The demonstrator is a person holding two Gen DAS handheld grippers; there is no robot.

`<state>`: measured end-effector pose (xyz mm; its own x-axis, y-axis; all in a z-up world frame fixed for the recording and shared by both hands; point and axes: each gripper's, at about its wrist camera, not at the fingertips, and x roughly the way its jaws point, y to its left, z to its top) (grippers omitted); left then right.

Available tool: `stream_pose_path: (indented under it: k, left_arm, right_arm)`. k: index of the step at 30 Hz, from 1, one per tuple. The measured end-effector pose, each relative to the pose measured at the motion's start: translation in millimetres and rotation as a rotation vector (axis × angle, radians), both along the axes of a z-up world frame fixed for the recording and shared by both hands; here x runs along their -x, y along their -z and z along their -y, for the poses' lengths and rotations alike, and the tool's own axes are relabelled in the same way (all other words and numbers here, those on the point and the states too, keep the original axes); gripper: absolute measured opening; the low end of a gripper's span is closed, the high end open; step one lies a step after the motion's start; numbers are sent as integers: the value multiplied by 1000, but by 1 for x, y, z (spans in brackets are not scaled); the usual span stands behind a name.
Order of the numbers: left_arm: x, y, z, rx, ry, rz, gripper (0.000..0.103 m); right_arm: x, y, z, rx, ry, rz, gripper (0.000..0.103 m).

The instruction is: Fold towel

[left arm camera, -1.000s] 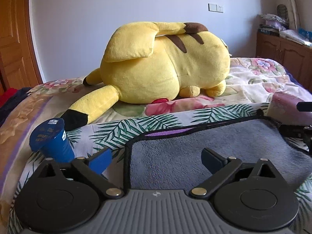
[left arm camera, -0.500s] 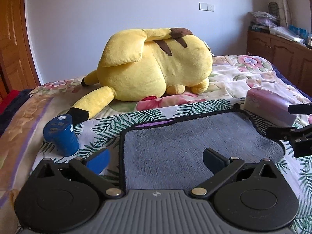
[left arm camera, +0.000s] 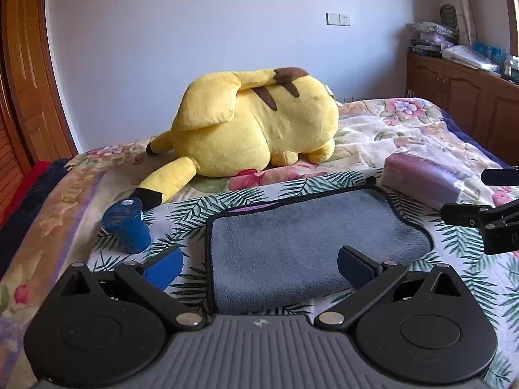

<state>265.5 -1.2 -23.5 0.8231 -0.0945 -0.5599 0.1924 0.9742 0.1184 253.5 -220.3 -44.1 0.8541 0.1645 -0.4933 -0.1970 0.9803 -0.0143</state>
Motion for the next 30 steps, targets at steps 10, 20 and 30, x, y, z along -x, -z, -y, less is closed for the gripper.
stream_pose_path:
  k: [10,20,30]
  left_arm:
    - [49,-34,7,-7,16,19,103]
    - [99,-61,8,6,16,36,103]
    - [141,-68,7,25,16,26,103]
  right_arm:
    - [42,-29,7,-33,20,27,103]
    - [80,-56,9,-32,20,68,103]
    - [117,-69,6,-55,21,86,103]
